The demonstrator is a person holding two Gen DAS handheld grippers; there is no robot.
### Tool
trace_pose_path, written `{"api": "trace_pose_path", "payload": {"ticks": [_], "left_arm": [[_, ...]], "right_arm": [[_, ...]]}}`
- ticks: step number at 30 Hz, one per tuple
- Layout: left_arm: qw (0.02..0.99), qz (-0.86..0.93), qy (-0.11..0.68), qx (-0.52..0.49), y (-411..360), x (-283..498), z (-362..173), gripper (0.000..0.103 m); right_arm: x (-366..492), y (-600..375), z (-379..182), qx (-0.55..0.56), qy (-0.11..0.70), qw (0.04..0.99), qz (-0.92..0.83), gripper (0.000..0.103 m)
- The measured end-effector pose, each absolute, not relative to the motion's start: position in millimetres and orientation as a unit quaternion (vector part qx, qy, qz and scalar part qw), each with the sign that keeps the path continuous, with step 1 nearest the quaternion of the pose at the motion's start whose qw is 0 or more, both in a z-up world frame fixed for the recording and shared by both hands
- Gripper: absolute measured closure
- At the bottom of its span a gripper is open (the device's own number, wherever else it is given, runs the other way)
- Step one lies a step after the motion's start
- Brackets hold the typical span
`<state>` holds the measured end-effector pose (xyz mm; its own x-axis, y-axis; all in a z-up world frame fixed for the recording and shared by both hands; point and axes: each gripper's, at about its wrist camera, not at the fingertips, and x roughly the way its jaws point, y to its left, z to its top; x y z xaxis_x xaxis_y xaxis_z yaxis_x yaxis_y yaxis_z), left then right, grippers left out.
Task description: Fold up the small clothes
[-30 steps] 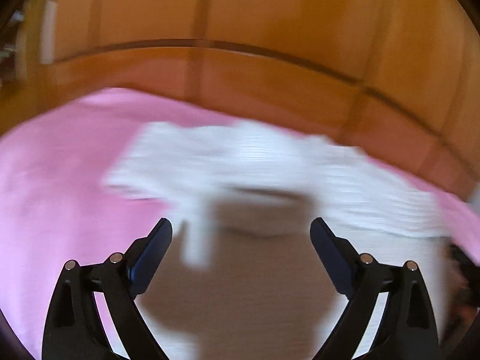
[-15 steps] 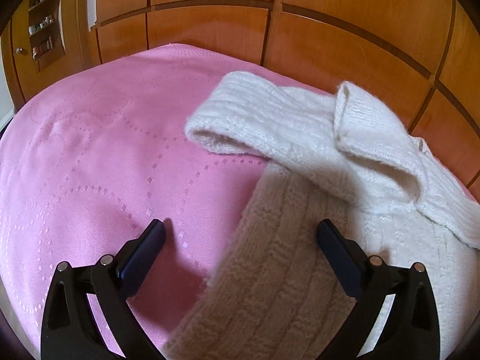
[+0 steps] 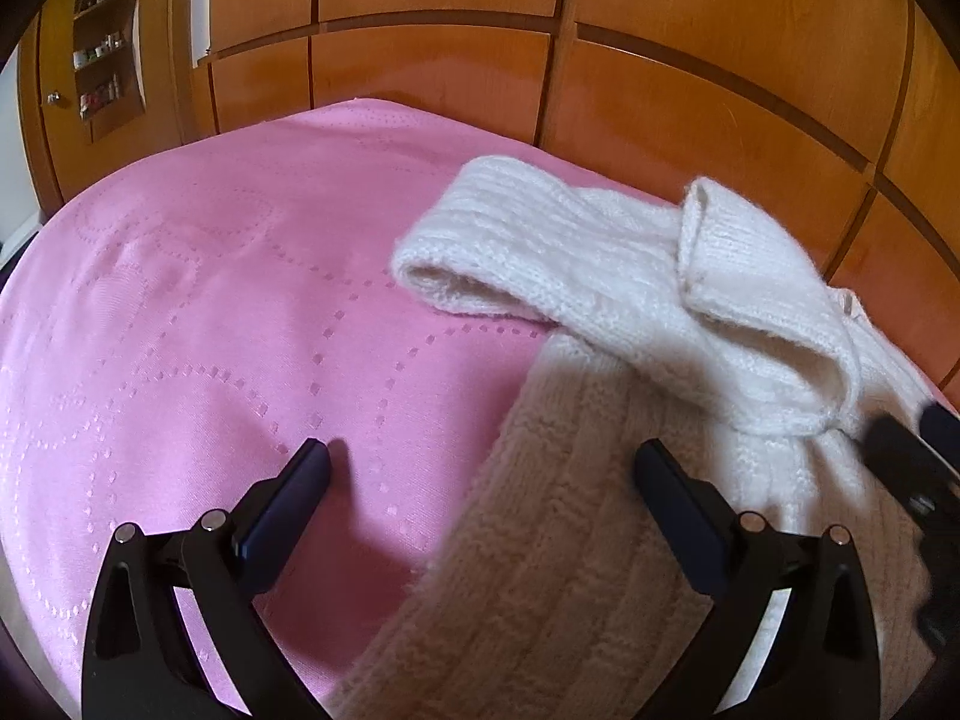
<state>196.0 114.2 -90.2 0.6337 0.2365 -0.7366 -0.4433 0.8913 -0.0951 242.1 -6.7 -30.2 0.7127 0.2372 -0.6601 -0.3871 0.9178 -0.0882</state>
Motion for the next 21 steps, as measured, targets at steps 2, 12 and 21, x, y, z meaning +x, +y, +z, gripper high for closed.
{"api": "trace_pose_path", "payload": {"ticks": [2,12,21], "left_arm": [[0.895,0.188,0.381,-0.139,114.7,194.0,-90.4,0.002],[0.895,0.189,0.380,-0.137,115.5,195.6,-92.1,0.002],[0.895,0.190,0.380,-0.136,114.7,195.8,-92.1,0.002]], "right_arm": [[249.5,3.8,-32.8,-0.123,0.343,0.916,0.167,0.031],[274.3,-20.7,-22.2,-0.031,0.345,0.924,0.164,0.093],[279.7,-121.9,-9.5,0.081,0.308,0.943,0.098,0.096]]}}
